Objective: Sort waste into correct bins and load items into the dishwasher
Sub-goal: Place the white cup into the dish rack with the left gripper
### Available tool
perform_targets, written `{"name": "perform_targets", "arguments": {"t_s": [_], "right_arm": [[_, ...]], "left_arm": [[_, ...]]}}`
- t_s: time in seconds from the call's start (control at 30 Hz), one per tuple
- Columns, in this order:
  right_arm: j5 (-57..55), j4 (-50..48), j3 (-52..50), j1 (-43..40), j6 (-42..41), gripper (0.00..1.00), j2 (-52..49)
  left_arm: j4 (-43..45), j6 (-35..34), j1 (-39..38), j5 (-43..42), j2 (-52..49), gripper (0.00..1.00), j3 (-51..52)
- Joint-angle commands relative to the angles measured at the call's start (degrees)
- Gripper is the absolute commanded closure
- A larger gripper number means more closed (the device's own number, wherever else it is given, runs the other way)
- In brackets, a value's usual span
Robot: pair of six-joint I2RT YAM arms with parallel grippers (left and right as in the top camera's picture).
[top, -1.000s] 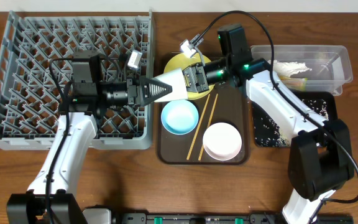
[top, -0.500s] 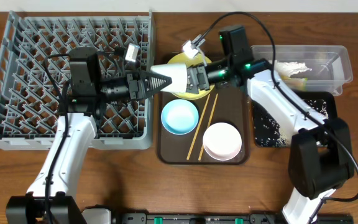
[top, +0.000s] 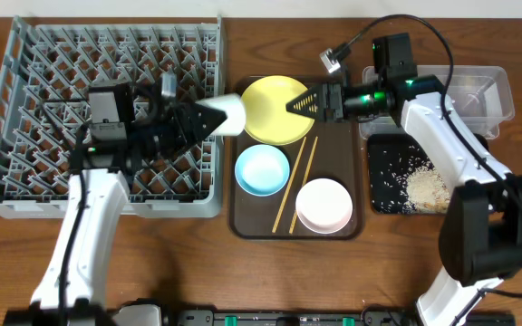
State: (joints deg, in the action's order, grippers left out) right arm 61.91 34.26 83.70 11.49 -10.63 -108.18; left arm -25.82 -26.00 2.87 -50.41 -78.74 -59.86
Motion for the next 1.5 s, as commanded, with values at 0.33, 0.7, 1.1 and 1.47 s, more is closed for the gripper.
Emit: {"name": "perform_targets", "arguments": {"t_s": [0.33,0.7,1.1,1.47], "right_arm": [[-28.0,8.4,0.1,3.5,6.5,0.01,11.7],[-30.6,9.2,0.1,5.5,6.5,0.01,11.7],[-32.1,9.7,0.1,5.6,6.5,0.01,11.7],[-32.1,9.7,0.1,3.4,5.0,0.01,12.8]], "left_arm": [[-34.5,4.3,-7.9,43.1,4.5,0.71,-12.9],[-35.8,1.7,-11.7,49.6,-9.0,0.71,-12.2],[-33.9,0.2,-12.7,49.5,-16.7,0.35,-12.3],[-38.7,5.6,-14.8,49.1,-9.5,0.16,-21.7]]}}
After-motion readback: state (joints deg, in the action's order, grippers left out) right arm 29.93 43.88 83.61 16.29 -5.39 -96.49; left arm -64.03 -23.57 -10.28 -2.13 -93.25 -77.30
